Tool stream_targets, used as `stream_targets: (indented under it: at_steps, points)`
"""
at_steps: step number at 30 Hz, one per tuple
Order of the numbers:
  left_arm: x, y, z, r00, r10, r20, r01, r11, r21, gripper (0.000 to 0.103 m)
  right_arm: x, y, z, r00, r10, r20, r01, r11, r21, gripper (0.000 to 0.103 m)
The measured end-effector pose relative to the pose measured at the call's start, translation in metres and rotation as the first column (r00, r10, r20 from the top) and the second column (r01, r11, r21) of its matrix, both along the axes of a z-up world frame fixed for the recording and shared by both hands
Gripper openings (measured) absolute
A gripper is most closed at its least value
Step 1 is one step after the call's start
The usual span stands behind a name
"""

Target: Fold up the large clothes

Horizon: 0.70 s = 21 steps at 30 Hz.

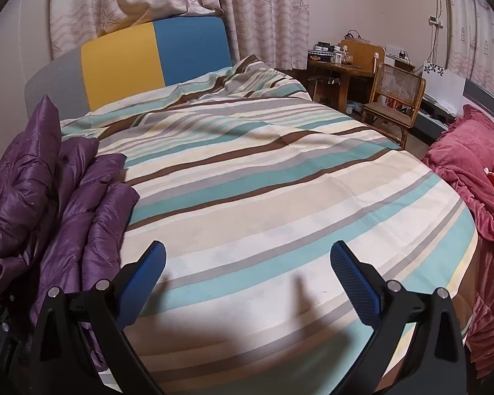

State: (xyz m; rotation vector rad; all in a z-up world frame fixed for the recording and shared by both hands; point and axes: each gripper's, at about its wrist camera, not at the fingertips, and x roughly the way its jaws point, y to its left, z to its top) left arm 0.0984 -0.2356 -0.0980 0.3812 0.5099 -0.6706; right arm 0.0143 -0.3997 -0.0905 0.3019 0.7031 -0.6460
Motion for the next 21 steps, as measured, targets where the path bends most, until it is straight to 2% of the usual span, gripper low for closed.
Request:
stream_targets:
  at_steps: [1, 2, 3, 4, 5, 7, 10, 14, 17, 18, 21]
  points:
    - [-0.001, 0.002, 0.002, 1.0, 0.007, -0.02, -0.006, 1.0, 0.009, 0.046, 0.0, 0.001, 0.001, 1.0, 0.002, 0.002, -0.002, 1.0, 0.0, 0.1]
    - [-0.003, 0.007, 0.007, 0.999, -0.015, -0.048, 0.013, 0.999, -0.04, 0.06, 0.0, 0.002, 0.002, 1.0, 0.005, 0.003, -0.005, 1.0, -0.001, 0.1]
    - [-0.007, 0.011, 0.011, 0.997, -0.046, -0.066, 0.04, 0.996, -0.082, 0.068, -0.001, 0.003, 0.004, 1.0, 0.01, 0.006, -0.01, 1.0, -0.003, 0.1]
    - [-0.011, 0.016, 0.016, 0.993, -0.086, -0.079, 0.075, 0.987, -0.141, 0.083, -0.001, 0.003, 0.005, 1.0, 0.012, 0.008, -0.012, 1.0, -0.005, 0.1]
    - [-0.017, 0.02, 0.02, 0.991, -0.11, -0.079, 0.094, 0.979, -0.182, 0.087, -0.002, 0.004, 0.006, 1.0, 0.014, 0.011, -0.014, 1.0, -0.007, 0.1]
    - [-0.029, 0.027, 0.027, 0.987, -0.141, -0.078, 0.12, 0.967, -0.224, 0.087, -0.002, 0.006, 0.008, 1.0, 0.021, 0.019, -0.021, 1.0, -0.002, 0.1]
    - [-0.035, 0.045, 0.035, 0.989, -0.12, -0.089, 0.09, 0.954, -0.287, 0.087, -0.001, 0.008, 0.012, 0.999, 0.031, 0.029, -0.031, 0.999, 0.006, 0.1]
    - [-0.025, 0.084, 0.048, 0.994, 0.015, -0.107, -0.056, 0.918, -0.392, 0.087, 0.0, 0.014, 0.019, 0.997, 0.061, 0.051, -0.062, 0.998, 0.022, 0.1]
    - [-0.009, 0.116, 0.051, 0.977, 0.158, -0.146, -0.206, 0.876, -0.437, 0.087, 0.001, 0.021, 0.027, 0.991, 0.106, 0.078, -0.109, 0.993, 0.038, 0.1]
    - [0.0, 0.129, 0.05, 0.958, 0.223, -0.179, -0.282, 0.849, -0.448, 0.087, 0.002, 0.024, 0.031, 0.987, 0.129, 0.092, -0.133, 0.99, 0.048, 0.1]
    - [0.029, 0.162, 0.039, 0.882, 0.357, -0.306, -0.464, 0.768, -0.442, 0.087, 0.0, 0.034, 0.045, 0.96, 0.218, 0.176, -0.238, 0.966, 0.098, 0.1]
